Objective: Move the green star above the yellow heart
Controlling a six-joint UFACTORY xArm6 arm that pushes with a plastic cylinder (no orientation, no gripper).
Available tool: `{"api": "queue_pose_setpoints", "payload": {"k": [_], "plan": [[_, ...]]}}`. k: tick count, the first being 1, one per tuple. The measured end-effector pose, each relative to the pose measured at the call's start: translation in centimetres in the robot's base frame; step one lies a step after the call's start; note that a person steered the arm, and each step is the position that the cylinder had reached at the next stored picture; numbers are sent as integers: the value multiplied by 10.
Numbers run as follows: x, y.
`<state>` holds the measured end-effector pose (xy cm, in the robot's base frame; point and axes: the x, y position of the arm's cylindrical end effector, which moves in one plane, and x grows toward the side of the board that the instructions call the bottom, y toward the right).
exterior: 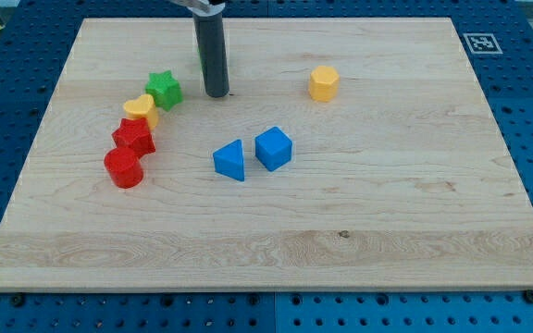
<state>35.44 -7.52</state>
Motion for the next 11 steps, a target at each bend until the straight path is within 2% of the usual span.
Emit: {"api": "queue_pose_setpoints", "payload": {"k": [6,8,9,11], "plan": [[-3,-47],[-28,-70],[-40,-70],[-43,-3]]}}
